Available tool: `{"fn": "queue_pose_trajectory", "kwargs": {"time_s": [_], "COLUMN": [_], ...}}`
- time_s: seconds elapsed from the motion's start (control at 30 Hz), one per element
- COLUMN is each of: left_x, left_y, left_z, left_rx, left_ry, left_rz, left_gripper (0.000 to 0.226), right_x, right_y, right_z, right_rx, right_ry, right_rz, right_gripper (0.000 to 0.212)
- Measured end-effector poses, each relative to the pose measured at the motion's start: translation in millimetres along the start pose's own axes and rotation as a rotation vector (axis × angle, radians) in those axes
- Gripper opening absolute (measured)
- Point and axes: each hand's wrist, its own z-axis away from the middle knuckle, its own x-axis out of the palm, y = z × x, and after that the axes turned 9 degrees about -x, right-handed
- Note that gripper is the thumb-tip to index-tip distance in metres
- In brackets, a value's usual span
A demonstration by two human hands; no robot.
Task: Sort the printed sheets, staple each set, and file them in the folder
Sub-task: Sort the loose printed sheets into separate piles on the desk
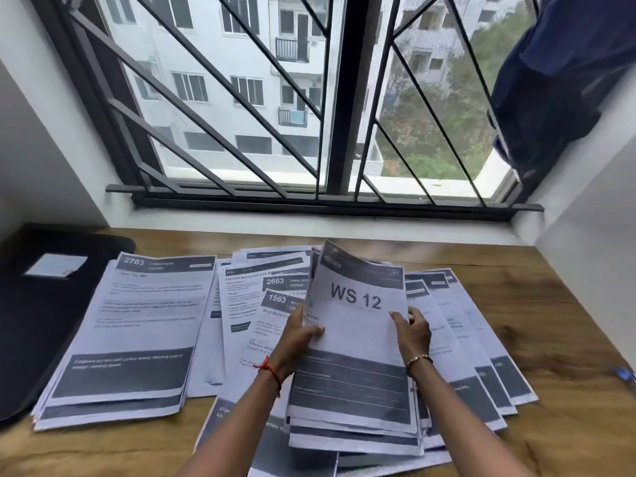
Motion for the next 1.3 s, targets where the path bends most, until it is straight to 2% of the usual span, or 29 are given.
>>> {"fn": "queue_pose_trajectory", "kwargs": {"time_s": [0.13, 0.23, 0.33, 0.4, 0.53, 0.7, 0.97, 1.07, 1.17, 1.3], "left_x": [9, 13, 18, 21, 29, 47, 69, 73, 75, 73], "left_y": [3, 0, -1, -2, -4, 23, 88, 97, 83, 42], "left_z": [4, 5, 11, 17, 17, 15, 19, 21, 20, 18], "left_rx": [-0.161, -0.212, -0.246, -0.260, -0.254, -0.142, 0.358, 0.463, 0.401, 0.255], "left_ry": [0.000, -0.032, -0.084, -0.118, -0.051, 0.023, 0.035, 0.046, 0.076, 0.172], "left_rz": [0.114, 0.171, 0.221, 0.203, 0.063, -0.019, -0.035, -0.032, -0.011, -0.039], "left_gripper": [0.029, 0.023, 0.015, 0.024, 0.026, 0.026, 0.017, 0.014, 0.020, 0.029], "right_x": [-12, -19, -27, -33, -42, -49, -60, -63, -67, -66], "right_y": [-1, 5, 10, 9, 5, -14, -94, -107, -95, -49], "right_z": [0, -2, -4, -2, 3, -8, -6, 2, 8, 8], "right_rx": [0.019, 0.124, 0.164, 0.158, 0.093, -0.049, -0.433, -0.547, -0.554, -0.434], "right_ry": [-0.016, -0.031, -0.109, -0.163, -0.211, -0.088, 0.288, 0.355, 0.307, 0.064], "right_rz": [-0.046, -0.084, -0.100, -0.117, -0.153, -0.114, -0.255, -0.309, -0.308, -0.184], "right_gripper": [0.038, 0.044, 0.020, 0.016, 0.031, 0.033, 0.030, 0.030, 0.032, 0.031]}}
